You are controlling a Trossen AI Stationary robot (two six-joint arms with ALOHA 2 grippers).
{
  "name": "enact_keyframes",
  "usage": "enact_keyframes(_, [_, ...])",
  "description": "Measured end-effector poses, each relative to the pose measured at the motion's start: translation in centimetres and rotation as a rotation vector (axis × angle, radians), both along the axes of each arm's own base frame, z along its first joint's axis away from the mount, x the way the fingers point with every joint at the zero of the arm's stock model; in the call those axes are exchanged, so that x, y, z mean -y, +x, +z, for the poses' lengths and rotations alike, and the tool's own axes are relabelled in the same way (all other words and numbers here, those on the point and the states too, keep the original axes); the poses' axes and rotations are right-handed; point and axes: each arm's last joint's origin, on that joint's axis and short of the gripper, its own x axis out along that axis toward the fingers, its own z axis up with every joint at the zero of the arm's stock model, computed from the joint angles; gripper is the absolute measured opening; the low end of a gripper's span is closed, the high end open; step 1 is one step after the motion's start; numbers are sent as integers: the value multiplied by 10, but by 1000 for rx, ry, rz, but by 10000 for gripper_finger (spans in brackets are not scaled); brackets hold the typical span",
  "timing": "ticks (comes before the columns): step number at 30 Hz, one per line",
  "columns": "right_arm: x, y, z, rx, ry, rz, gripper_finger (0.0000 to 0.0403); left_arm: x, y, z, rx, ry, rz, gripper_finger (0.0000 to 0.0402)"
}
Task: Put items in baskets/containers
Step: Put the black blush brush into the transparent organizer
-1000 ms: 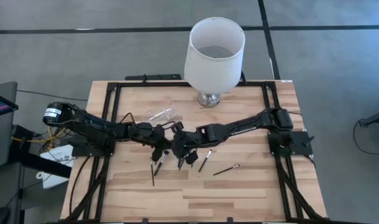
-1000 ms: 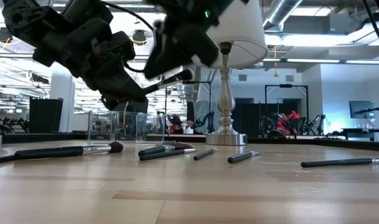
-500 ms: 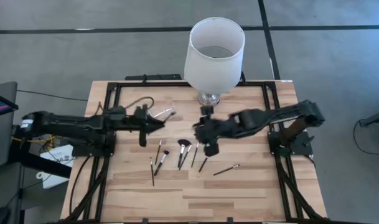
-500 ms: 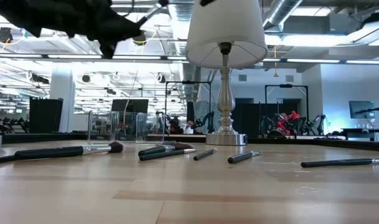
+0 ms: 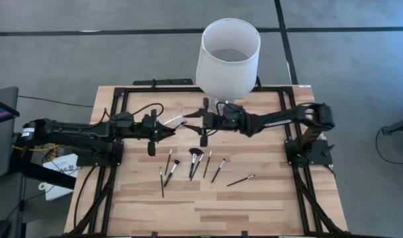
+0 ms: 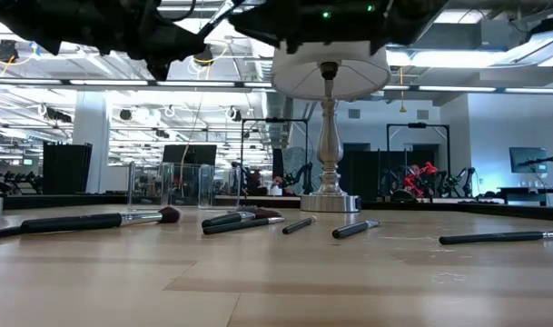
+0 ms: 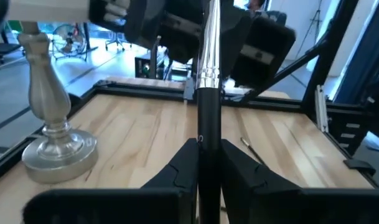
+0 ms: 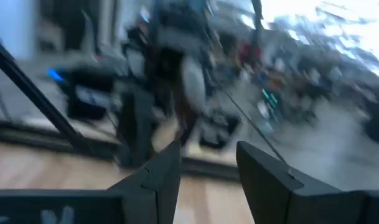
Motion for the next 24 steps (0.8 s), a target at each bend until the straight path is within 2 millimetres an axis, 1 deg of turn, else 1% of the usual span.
enact_keyframes(2, [3, 8, -4, 41, 4, 44, 148, 0, 0, 0, 6, 0, -2, 46])
enact_keyframes(5, [5, 16, -9, 41, 14, 67, 147, 0, 0, 0, 1, 0, 3, 48])
enact_keyframes(10, [2, 19, -13, 38, 12, 110, 134, 0, 0, 0, 0, 0, 3, 40])
enact_keyframes(13, [-1, 18, -10, 52, 22, 152, 131, 0, 0, 0, 0, 0, 3, 46])
enact_keyframes(18, [-1, 15, 0, 116, 13, 154, 139, 0, 1, -1, -4, -1, 4, 44])
enact_keyframes(21, [0, 15, 3, 147, 30, 155, 146, 0, 1, -1, -4, -1, 4, 40])
enact_keyframes(24, [-1, 14, 5, 160, 38, 157, 147, 0, 1, -1, -4, -4, 4, 46])
